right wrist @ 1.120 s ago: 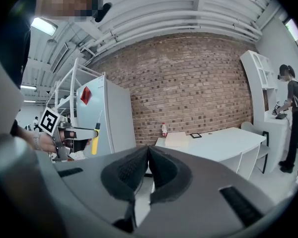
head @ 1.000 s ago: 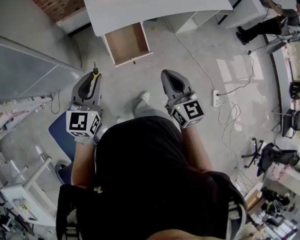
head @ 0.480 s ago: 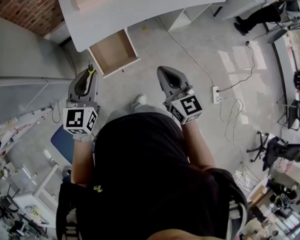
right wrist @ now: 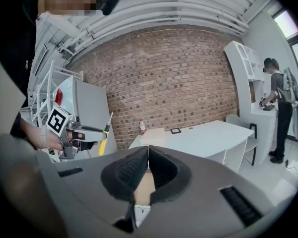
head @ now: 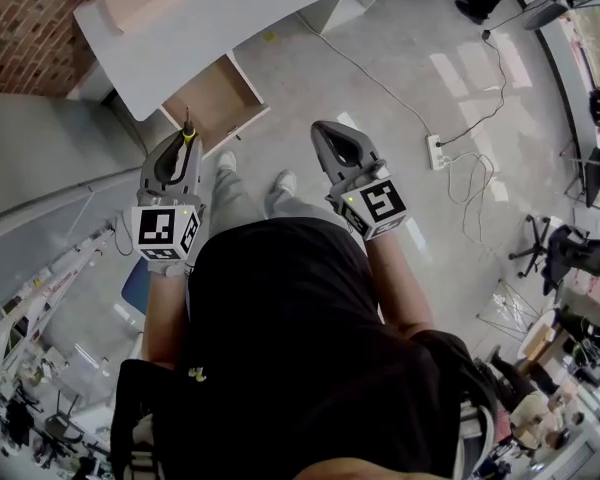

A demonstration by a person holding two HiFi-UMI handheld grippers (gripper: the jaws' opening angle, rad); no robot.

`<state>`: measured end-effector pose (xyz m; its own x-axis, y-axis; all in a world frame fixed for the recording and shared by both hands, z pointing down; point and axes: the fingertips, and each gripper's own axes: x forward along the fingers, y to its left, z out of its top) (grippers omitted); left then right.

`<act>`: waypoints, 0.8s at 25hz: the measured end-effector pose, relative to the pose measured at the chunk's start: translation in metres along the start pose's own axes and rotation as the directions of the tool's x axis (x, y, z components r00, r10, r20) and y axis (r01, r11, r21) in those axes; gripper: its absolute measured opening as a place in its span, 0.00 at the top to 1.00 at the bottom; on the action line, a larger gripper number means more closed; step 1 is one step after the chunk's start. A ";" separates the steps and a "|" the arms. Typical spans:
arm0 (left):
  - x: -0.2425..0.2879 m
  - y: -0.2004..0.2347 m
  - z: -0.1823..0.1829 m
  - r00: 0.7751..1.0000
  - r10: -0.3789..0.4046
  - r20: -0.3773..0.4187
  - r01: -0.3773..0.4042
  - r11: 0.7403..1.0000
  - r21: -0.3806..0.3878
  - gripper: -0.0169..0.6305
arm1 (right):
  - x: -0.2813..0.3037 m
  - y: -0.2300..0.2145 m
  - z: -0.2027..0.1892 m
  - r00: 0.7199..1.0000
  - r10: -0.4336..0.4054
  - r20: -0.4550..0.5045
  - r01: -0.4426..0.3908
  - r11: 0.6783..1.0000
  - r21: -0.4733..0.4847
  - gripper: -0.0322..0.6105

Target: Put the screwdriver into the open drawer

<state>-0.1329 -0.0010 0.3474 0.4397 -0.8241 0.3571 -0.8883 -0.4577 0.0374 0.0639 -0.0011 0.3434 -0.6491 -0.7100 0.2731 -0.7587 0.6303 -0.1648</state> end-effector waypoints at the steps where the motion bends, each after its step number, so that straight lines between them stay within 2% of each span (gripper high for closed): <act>1: 0.008 0.002 -0.001 1.000 -0.026 -0.011 0.026 1.000 0.003 0.86 | 0.003 -0.002 -0.001 1.000 -0.019 -0.005 0.019 1.000 0.008 0.93; 5: 0.038 0.011 -0.010 0.990 -0.131 -0.056 0.132 0.991 0.017 0.86 | 0.018 -0.005 -0.006 0.996 -0.091 -0.025 0.092 0.995 0.040 0.93; 10: 0.069 0.026 -0.028 0.958 -0.261 -0.121 0.266 0.964 0.026 0.86 | 0.039 -0.001 -0.012 0.983 -0.177 -0.052 0.181 0.981 0.071 0.93; 15: 0.095 0.025 -0.057 0.898 -0.381 -0.218 0.402 0.914 0.057 0.86 | 0.046 0.000 -0.027 0.957 -0.274 -0.092 0.283 0.953 0.111 0.93; 20: 0.120 0.022 -0.097 0.834 -0.449 -0.320 0.495 0.865 0.076 0.86 | 0.050 -0.004 -0.043 0.932 -0.343 -0.117 0.358 0.923 0.141 0.93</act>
<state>-0.1126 -0.0776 0.4815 0.7233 -0.3748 0.5800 -0.5409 -0.8296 0.1385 0.0363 -0.0257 0.3985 -0.3379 -0.8412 0.4222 -0.9404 0.2833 -0.1882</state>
